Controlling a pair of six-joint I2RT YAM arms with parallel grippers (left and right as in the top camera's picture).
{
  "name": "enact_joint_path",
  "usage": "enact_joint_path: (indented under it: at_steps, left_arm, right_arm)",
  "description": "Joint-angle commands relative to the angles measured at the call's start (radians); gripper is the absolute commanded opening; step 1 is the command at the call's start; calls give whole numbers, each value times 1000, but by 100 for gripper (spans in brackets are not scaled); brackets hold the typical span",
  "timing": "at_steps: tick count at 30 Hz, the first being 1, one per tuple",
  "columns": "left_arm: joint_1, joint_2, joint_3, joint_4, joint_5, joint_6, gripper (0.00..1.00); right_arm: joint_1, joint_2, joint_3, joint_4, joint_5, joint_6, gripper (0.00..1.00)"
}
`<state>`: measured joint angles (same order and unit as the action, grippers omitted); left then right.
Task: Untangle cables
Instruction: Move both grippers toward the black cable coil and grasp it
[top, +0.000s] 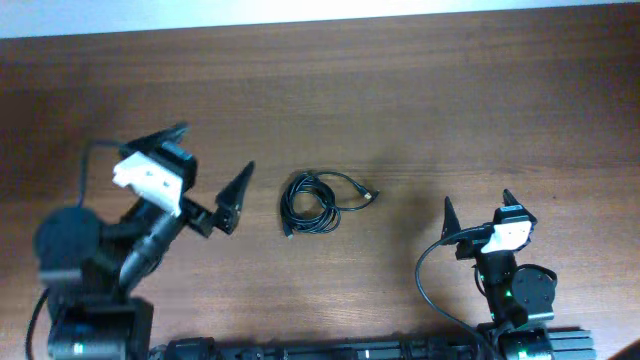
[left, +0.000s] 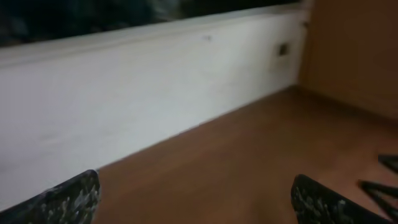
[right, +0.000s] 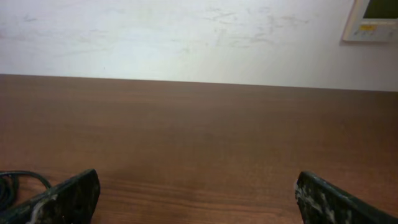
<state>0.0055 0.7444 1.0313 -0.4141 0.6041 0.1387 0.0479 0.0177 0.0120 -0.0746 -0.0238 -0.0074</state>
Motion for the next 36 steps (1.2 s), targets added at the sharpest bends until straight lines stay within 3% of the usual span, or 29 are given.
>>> enact_joint_path:
  at_steps: [1,2,6,7,12,16,20,23,24,27,29,30,32,34,36]
  left_arm:
    - [-3,77,37,8,185,4,99]
    - [-3,110,67,-18,163,-22,99]
    - [-3,342,385,-483,-171,-21,99]
    - [-3,410,434,-529,-173,-21,99]
    - [-3,602,436,-534,29,-21,99]
    - [-6,745,436,-566,27,-60,99]
    - [-84,911,436,-768,-163,-200,99]
    - [-148,999,436,-774,-298,-204,99]
    - [-154,1025,436,-754,-290,-215,99]
    - [-181,1086,436,-694,-275,-214,99]
    - [-184,1090,436,-647,-275,-214,99]
    - [-184,1090,436,-634,-275,-214,99]
    - [-184,1090,436,-633,-276,-213,99]
    - [-184,1090,436,-628,-310,-213,99]
    - [-184,1090,436,-605,-347,-214,99]
  right_arm:
    - [4,-5,-6,-4,2,-8,98]
    - [4,-5,-6,-4,2,-8,98]
    - [4,-5,-6,-4,2,-8,98]
    - [4,-5,-6,-4,2,-8,98]
    - [4,-5,-6,-4,2,-8,98]
    - [4,-5,-6,-4,2,-8,98]
    - [4,-5,-6,-3,2,-8,98]
    - [4,-5,-6,16,13,-12,98]
    - [5,-5,-6,54,-13,-1,98]
    - [4,-5,-6,172,-692,410,98]
    - [4,-5,10,439,-785,416,98]
    - [4,-5,51,459,-711,400,98]
    - [3,-1,193,322,-520,231,98]
    - [3,83,425,0,-336,16,98]
    - [3,273,686,-346,-232,-68,98]
